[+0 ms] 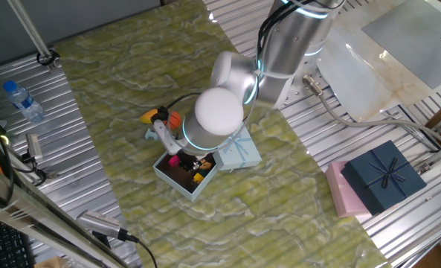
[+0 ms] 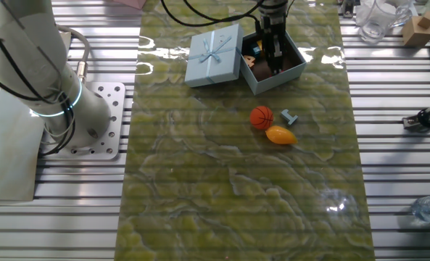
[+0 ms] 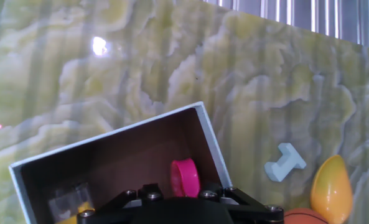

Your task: Take everything out of the gift box

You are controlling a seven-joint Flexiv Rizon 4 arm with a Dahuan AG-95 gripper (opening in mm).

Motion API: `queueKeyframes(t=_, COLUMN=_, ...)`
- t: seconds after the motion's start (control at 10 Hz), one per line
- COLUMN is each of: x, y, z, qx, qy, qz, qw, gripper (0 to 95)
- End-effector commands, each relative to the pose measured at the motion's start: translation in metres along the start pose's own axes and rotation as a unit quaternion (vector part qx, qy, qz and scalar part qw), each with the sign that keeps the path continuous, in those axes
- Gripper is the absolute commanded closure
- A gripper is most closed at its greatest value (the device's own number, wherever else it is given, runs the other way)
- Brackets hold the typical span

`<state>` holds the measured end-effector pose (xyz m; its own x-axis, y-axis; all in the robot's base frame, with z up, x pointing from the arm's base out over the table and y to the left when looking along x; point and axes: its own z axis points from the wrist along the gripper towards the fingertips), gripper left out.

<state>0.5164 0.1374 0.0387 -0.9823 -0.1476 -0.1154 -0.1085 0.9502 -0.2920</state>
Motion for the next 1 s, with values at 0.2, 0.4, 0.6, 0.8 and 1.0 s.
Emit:
queueKeyframes(t=0.2, x=-0.0018, y=-0.0009, z=0.0026, qx=0.0, qy=-0.005, qz=0.0, qw=1.0, gripper=57.0)
queueKeyframes(t=0.4, x=-0.0031, y=-0.001, z=0.0032, qx=-0.002, qy=-0.007, qz=0.0, qw=1.0, gripper=76.0)
queueKeyframes(t=0.6, x=-0.0049, y=0.0009, z=0.0015, qx=-0.003, qy=-0.01, qz=0.003, qw=0.9999, gripper=76.0)
queueKeyframes(t=0.8, x=-0.0064, y=0.0015, z=0.0013, qx=-0.003, qy=-0.011, qz=0.003, qw=0.9999, gripper=76.0)
queueKeyframes(t=1.0, x=-0.0071, y=0.0012, z=0.002, qx=-0.004, qy=-0.012, qz=0.002, qw=0.9999, gripper=76.0)
